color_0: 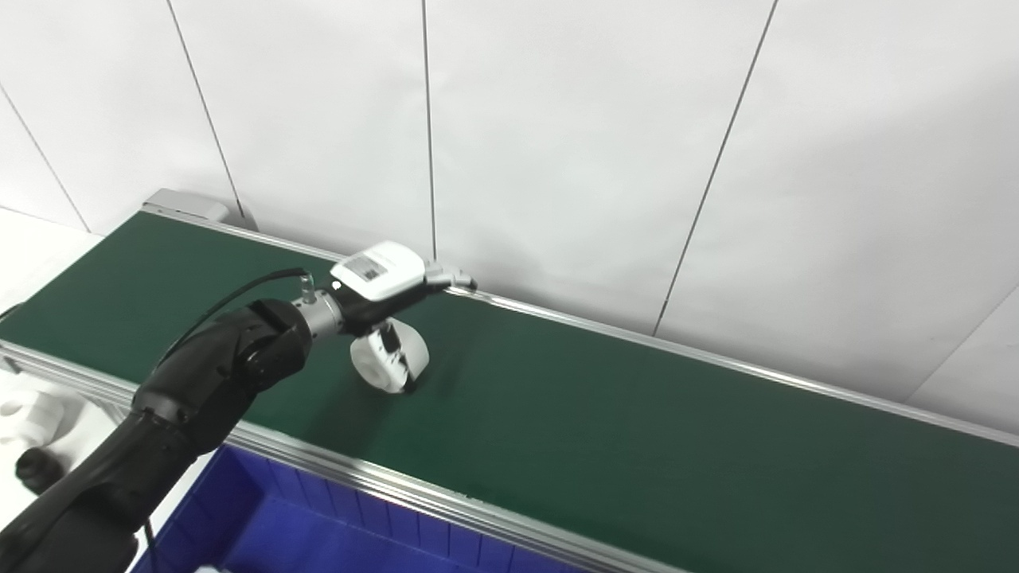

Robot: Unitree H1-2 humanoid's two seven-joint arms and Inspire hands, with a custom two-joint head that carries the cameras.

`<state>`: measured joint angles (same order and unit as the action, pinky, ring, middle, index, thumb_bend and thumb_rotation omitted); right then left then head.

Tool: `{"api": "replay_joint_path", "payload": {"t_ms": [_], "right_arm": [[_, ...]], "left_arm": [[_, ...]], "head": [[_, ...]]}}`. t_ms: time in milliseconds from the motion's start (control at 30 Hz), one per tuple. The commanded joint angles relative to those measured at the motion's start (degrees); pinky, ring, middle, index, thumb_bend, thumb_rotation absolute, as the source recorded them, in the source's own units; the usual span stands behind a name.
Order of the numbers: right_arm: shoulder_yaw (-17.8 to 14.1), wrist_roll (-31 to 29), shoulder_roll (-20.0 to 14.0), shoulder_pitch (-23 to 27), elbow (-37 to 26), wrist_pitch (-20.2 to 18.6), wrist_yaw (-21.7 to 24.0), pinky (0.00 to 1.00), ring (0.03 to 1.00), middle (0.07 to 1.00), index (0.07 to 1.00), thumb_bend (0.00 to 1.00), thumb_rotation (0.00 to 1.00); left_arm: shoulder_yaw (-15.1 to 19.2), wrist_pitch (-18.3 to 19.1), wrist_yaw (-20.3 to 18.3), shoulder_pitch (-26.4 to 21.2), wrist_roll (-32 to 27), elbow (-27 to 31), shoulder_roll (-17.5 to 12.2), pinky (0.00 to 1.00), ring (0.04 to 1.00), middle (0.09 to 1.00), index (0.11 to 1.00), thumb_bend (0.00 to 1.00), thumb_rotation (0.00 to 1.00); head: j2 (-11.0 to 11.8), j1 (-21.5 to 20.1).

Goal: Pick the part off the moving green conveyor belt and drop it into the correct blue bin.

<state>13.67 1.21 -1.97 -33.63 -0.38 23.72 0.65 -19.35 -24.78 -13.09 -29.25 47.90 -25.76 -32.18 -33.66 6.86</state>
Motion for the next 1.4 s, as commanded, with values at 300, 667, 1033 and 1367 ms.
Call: {"api": "replay_joint_path", "payload": {"t_ms": [300,667,1033,1367], "right_arm": [[0.55,0.84,0.65,-1.49,-3.08,3.20,-0.37,1.00,0.973,1.000,1.000,0.88,0.89],[0.83,0.48,0.69,-1.95,-3.74,3.20,-0.10,1.00,0.977,1.000,1.000,0.87,0.90],[1.05,0.46,0.84,-1.77,-3.51,3.19,-0.05,1.00,0.970,1.000,1.000,0.85,0.91],[1.36,1.19,1.31,-1.58,-3.58,3.18,-0.21,1.00,0.963,1.000,1.000,0.84,0.92]], "left_arm": [[-5.44,6.98,-1.51,-5.99,6.15,-3.24,-1.24,0.81,0.884,0.903,0.882,1.00,0.29],[-9.06,7.60,13.23,-6.36,12.35,-7.64,0.17,0.61,0.662,0.681,0.638,0.85,0.01],[-7.89,6.29,11.42,-6.11,5.79,-6.41,1.53,0.33,0.387,0.427,0.507,0.52,0.00],[-5.60,5.54,10.15,-4.14,1.73,-0.63,0.31,0.35,0.412,0.448,0.506,0.52,0.00]], "head": [[-0.88,-0.33],[-1.35,-0.67],[-1.47,-1.27],[-2.01,-1.31]]}}
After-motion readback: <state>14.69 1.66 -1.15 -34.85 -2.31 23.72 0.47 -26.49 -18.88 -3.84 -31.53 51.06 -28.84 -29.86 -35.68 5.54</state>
